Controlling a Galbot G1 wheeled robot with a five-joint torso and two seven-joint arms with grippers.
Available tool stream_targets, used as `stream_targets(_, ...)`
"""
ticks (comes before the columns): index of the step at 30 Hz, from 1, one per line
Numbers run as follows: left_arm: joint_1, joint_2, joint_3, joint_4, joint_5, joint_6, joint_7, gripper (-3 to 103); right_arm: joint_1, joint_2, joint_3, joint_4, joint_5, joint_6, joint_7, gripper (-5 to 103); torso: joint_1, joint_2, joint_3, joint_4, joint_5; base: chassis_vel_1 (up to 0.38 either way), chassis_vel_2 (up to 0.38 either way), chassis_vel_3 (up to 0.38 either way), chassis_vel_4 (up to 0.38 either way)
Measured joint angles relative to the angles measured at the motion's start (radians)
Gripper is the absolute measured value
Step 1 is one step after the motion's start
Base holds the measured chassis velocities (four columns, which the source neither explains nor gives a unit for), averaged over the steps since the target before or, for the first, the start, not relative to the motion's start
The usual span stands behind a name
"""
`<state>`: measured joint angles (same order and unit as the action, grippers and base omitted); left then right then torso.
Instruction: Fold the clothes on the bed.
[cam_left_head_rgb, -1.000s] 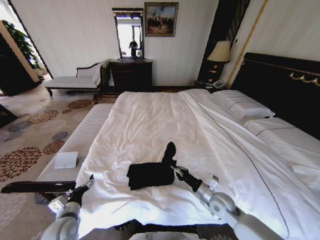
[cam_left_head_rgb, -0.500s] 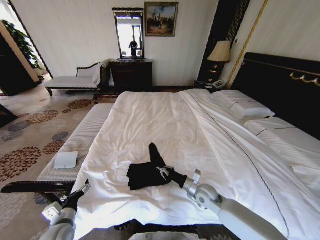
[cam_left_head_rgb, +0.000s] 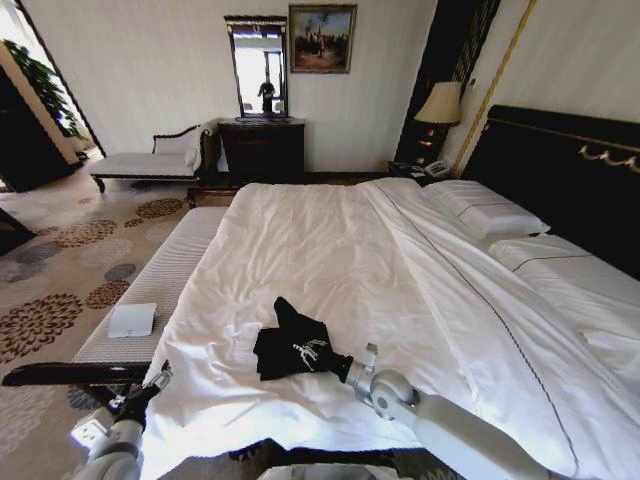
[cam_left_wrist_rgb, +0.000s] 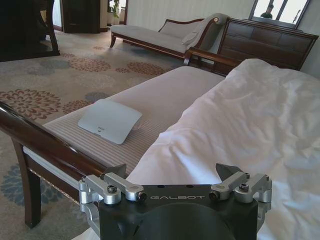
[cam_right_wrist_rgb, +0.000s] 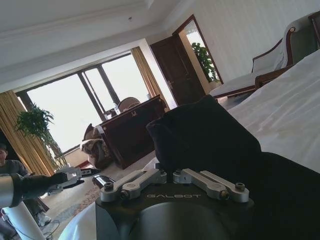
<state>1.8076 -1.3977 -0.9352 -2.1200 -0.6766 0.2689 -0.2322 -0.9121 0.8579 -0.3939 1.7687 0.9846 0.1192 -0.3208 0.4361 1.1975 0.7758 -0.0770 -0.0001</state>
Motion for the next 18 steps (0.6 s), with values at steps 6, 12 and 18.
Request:
stream_targets(6, -0.001, -0.006, 0.007, 0.01, 0.002, -0.001, -0.001, 100, 0.017, 0.023, -0.03, -0.046, -0.019, 0.007, -0.003, 1, 0.0, 0.0, 0.0, 0.0, 0.0, 0.0, 0.0, 0.0, 0.0)
stream_targets(12, -0.008, -0.012, 0.015, 0.02, 0.005, -0.002, -0.001, 100, 0.013, 0.053, -0.043, -0.091, -0.046, 0.02, 0.005, 1, 0.0, 0.0, 0.0, -0.0001, 0.0, 0.0, 0.0, 0.0, 0.0)
stream_targets(18, -0.01, -0.018, 0.019, 0.023, 0.006, -0.002, -0.001, 100, -0.012, 0.077, -0.042, -0.092, -0.057, 0.04, 0.031, 7, 0.0, 0.0, 0.0, -0.0001, 0.0, 0.0, 0.0, 0.0, 0.0)
